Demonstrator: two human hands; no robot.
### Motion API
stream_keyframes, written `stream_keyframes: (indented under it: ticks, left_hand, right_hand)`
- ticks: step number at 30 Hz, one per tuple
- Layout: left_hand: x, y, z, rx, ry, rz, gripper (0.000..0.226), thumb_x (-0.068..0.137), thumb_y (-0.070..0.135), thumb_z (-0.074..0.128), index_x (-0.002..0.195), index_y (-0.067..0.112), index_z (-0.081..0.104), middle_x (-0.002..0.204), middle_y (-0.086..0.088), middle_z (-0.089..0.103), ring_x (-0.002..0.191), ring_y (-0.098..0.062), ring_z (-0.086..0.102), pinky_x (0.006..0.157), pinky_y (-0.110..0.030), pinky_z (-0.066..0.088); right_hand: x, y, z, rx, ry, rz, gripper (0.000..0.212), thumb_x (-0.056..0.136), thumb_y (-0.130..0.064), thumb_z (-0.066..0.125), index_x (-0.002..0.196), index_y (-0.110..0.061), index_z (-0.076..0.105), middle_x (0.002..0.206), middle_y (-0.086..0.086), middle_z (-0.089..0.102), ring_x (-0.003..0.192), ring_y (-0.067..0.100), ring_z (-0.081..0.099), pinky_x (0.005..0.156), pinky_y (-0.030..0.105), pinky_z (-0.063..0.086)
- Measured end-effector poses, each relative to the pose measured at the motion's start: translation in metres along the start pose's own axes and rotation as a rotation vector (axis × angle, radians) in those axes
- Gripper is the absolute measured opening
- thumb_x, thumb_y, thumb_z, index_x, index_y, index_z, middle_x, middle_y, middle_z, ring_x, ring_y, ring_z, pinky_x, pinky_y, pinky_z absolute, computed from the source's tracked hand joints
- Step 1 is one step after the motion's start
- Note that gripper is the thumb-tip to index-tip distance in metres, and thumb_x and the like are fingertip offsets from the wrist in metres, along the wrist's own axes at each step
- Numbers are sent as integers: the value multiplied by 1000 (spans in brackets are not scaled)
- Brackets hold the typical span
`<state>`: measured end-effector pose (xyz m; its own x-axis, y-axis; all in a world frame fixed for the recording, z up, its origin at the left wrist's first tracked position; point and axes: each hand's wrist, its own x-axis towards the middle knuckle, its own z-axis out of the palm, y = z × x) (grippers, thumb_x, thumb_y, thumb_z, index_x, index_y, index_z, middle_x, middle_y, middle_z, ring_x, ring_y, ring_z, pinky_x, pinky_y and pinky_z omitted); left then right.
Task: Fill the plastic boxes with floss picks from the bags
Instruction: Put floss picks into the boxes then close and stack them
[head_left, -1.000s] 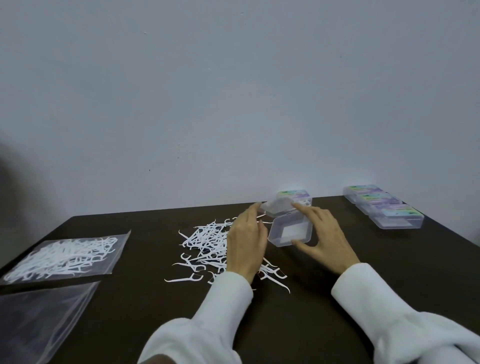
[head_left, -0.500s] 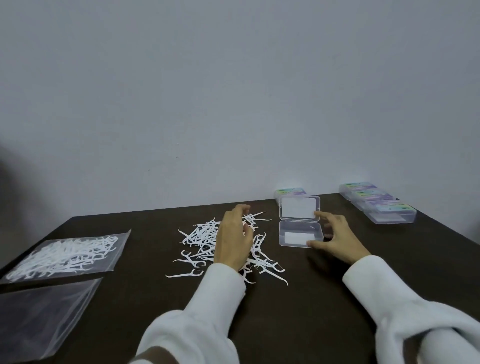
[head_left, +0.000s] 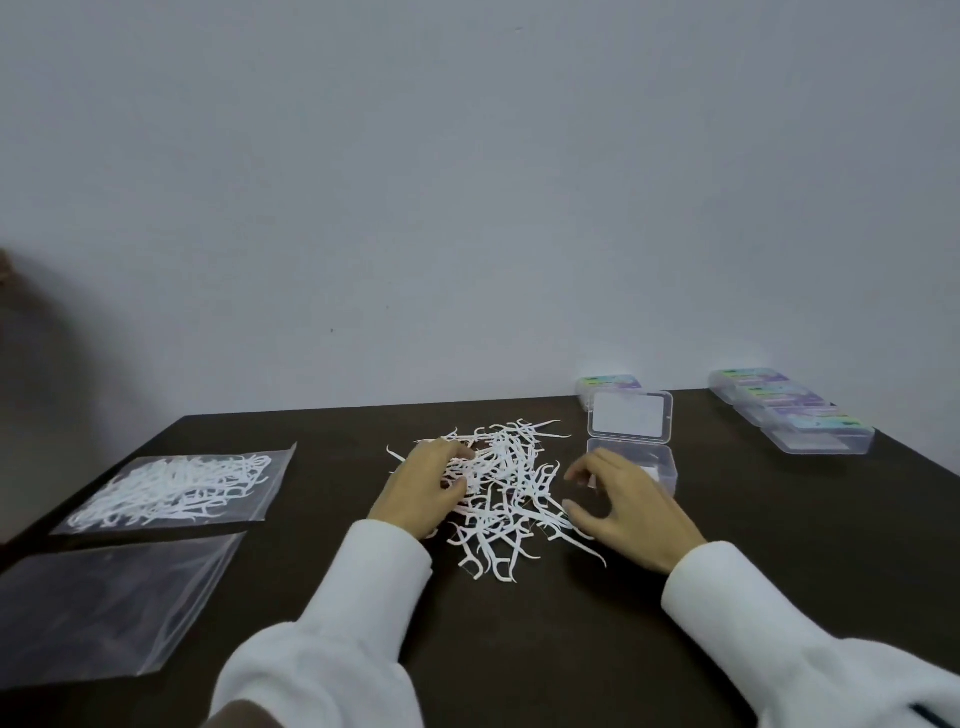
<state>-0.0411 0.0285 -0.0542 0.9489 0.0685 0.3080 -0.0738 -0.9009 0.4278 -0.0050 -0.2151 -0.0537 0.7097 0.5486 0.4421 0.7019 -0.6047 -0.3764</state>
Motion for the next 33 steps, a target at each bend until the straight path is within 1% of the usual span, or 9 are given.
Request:
stream_keyframes:
  ticks: [5,8,12,16,19,22,25,29,33]
  left_hand:
    - [-3,-16,-4,113,-48,-109,38,98,32,46,135,24,45,141,3,41,132,-13,33,103,-33,33]
    - [-2,-20,-2,144,-34,-193,41,100,34,40,140,24,40,145,1,38,135,-16,30,103,-35,32]
    - [0,-19,2,155,-63,-181,41,101,31,35,141,24,40,145,1,39,134,-17,31,105,-37,30]
    - [0,-15,1,109,-51,-132,39,101,32,36,138,22,45,139,0,46,129,-17,36,102,-35,34]
    - [-1,-11,1,30,-35,-92,36,99,29,41,133,21,50,128,-1,55,118,-17,47,95,-31,39]
    - [-1,-7,1,-132,2,-92,31,97,21,45,127,20,54,112,0,63,95,-15,61,90,-34,49]
    - [-2,-4,1,-179,16,-83,33,95,8,42,122,20,57,108,1,63,85,-15,62,84,-34,52]
    - [-5,-1,-1,-137,-53,-11,47,87,-2,44,123,24,58,111,3,58,89,-13,57,82,-26,50]
    - [-5,2,-1,-97,-132,11,43,86,15,55,127,29,56,127,5,51,112,-11,50,98,-32,42]
  right_hand:
    - [8,-19,19,-63,-51,183,51,90,-51,48,130,-22,40,127,0,52,115,15,49,94,28,41]
    - [18,-27,30,-83,-42,272,59,89,-57,44,133,-20,36,124,3,53,118,20,46,91,32,42]
    - [31,-38,44,-142,-24,300,64,88,-57,47,134,-15,34,122,6,55,119,23,43,90,34,42]
    - [40,-43,51,-87,0,289,48,90,-35,54,130,-15,37,116,7,59,110,21,50,83,30,44]
    - [40,-41,50,46,-11,298,41,88,-20,59,125,-16,44,116,9,61,106,22,56,86,31,46]
    - [40,-38,45,153,-1,296,37,84,-13,64,119,-14,51,113,9,63,103,20,60,87,28,48]
    - [41,-33,43,179,26,283,28,82,-12,66,109,-14,59,105,5,66,94,14,60,80,21,46]
    - [43,-28,41,188,40,293,21,77,-8,68,97,-13,66,96,2,68,86,10,60,78,18,46]
    - [44,-25,37,214,70,278,19,74,-6,68,91,-15,67,90,2,69,81,10,62,78,23,52]
